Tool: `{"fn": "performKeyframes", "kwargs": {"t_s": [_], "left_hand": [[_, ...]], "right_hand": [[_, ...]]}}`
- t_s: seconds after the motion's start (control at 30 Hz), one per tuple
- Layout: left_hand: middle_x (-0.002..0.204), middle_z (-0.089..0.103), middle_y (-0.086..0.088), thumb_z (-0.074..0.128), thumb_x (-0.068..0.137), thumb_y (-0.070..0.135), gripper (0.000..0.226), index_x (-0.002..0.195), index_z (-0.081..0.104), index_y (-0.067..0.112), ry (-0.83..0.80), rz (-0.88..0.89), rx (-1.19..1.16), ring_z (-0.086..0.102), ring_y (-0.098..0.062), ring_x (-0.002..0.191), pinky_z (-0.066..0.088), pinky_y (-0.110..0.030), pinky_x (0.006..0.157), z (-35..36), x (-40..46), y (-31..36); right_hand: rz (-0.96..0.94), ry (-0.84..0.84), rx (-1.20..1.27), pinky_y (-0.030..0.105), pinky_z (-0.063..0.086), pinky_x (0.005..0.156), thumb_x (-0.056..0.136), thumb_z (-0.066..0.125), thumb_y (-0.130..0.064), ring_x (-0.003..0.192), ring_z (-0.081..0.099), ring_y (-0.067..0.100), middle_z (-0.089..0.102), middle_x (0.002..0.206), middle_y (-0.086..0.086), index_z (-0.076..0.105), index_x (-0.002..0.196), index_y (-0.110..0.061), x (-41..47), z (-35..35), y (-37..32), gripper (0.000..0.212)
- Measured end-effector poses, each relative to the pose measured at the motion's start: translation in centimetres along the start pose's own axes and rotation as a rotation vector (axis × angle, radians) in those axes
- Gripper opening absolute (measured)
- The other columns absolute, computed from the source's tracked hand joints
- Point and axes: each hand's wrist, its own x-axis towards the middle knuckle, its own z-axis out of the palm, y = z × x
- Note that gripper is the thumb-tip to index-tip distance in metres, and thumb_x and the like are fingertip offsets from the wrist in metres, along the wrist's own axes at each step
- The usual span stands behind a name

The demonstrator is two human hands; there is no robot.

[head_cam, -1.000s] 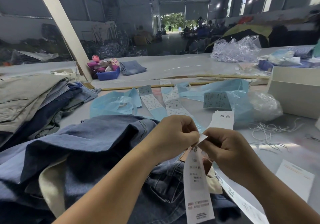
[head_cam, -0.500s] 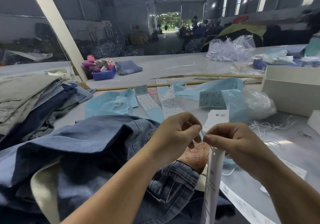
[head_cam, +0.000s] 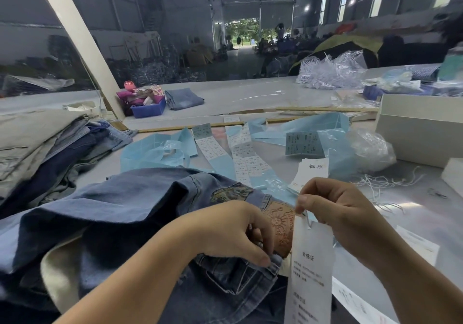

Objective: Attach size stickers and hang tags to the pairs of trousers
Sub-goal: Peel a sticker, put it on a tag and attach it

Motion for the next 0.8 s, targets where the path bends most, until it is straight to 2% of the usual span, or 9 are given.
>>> {"fn": "performKeyframes", "kwargs": {"t_s": [0.1, 0.17, 0.3, 0.37, 0.43, 0.53, 0.63, 0.73, 0.8], "left_hand": [[0.093, 0.052, 0.030, 0.079, 0.075, 0.038, 0.020, 0.093, 0.071, 0.037, -0.002, 0.060, 0.137, 0.053, 0.007, 0.086, 0.041, -0.015, 0.071, 0.3, -0.3, -0.3], [0.089, 0.055, 0.027, 0.077, 0.077, 0.039, 0.014, 0.089, 0.070, 0.034, 0.068, 0.093, 0.153, 0.053, 0.005, 0.079, 0.039, -0.014, 0.066, 0.3, -0.4, -0.3], [0.069, 0.060, 0.019, 0.072, 0.084, 0.038, 0.013, 0.080, 0.061, 0.031, 0.370, 0.075, -0.147, 0.052, 0.003, 0.059, 0.039, -0.012, 0.054, -0.4, -0.1, 0.5], [0.071, 0.064, 0.011, 0.069, 0.087, 0.038, 0.013, 0.080, 0.062, 0.029, 0.526, 0.023, -0.273, 0.056, -0.003, 0.062, 0.047, -0.022, 0.060, -0.7, 0.6, 0.9], [0.073, 0.065, 0.007, 0.068, 0.089, 0.038, 0.013, 0.080, 0.065, 0.028, 0.599, -0.023, -0.286, 0.056, -0.002, 0.063, 0.048, -0.025, 0.064, -0.5, 1.1, 1.5], [0.076, 0.068, 0.004, 0.070, 0.087, 0.035, 0.011, 0.081, 0.069, 0.027, 0.539, -0.036, -0.318, 0.060, -0.004, 0.066, 0.051, -0.027, 0.066, -0.1, 1.4, 2.1], [0.074, 0.069, 0.001, 0.070, 0.088, 0.022, 0.006, 0.083, 0.070, 0.021, 0.439, -0.029, -0.506, 0.062, -0.006, 0.065, 0.052, -0.023, 0.064, -0.2, 1.2, 2.1], [0.064, 0.063, 0.006, 0.062, 0.090, 0.005, 0.014, 0.084, 0.070, 0.015, 0.337, -0.010, -0.716, 0.056, -0.002, 0.056, 0.045, -0.013, 0.054, -0.5, 0.6, 1.9], [0.066, 0.059, 0.003, 0.055, 0.089, -0.004, 0.025, 0.084, 0.071, 0.014, 0.285, -0.011, -0.788, 0.051, -0.006, 0.058, 0.043, -0.014, 0.054, -0.7, 0.3, 1.6]], "right_hand": [[-0.024, -0.021, 0.017, 0.028, 0.038, 0.053, 0.074, 0.055, -0.033, 0.050, 0.048, 0.009, 0.071, 0.069, 0.004, 0.068, 0.069, -0.019, -0.2, 0.1, -0.4, 0.019], [-0.036, -0.044, 0.117, 0.025, 0.038, 0.053, 0.075, 0.059, -0.027, 0.049, 0.047, 0.010, 0.069, 0.064, 0.006, 0.066, 0.066, -0.016, -0.3, 0.2, -0.6, 0.016], [-0.084, -0.040, 0.192, 0.015, 0.039, 0.056, 0.078, 0.066, -0.016, 0.052, 0.050, 0.012, 0.056, 0.053, 0.005, 0.065, 0.063, -0.012, -1.0, 1.4, -0.1, 0.015], [-0.077, -0.047, 0.152, 0.018, 0.039, 0.055, 0.075, 0.063, -0.023, 0.052, 0.049, 0.012, 0.055, 0.052, 0.002, 0.064, 0.066, -0.012, -1.5, 2.2, 0.2, 0.014], [-0.092, -0.019, 0.073, 0.020, 0.038, 0.054, 0.075, 0.061, -0.027, 0.052, 0.048, 0.009, 0.054, 0.052, -0.001, 0.063, 0.068, -0.014, -1.8, 3.0, 0.3, 0.015], [-0.125, 0.106, 0.025, 0.029, 0.037, 0.054, 0.082, 0.065, -0.022, 0.053, 0.044, 0.011, 0.051, 0.053, 0.004, 0.061, 0.067, -0.010, -1.7, 3.7, 0.7, 0.020], [-0.141, 0.220, -0.048, 0.034, 0.041, 0.054, 0.085, 0.066, -0.008, 0.055, 0.048, 0.018, 0.058, 0.059, 0.009, 0.063, 0.067, -0.010, -1.5, 4.2, 0.9, 0.018], [-0.173, 0.307, -0.125, 0.022, 0.037, 0.047, 0.084, 0.068, -0.008, 0.048, 0.045, 0.005, 0.056, 0.053, -0.001, 0.060, 0.061, -0.016, -1.6, 4.6, 1.2, 0.025], [-0.196, 0.377, -0.184, 0.016, 0.031, 0.043, 0.084, 0.068, -0.008, 0.046, 0.043, 0.006, 0.051, 0.049, -0.005, 0.056, 0.059, -0.016, -1.7, 4.9, 1.5, 0.028]]}}
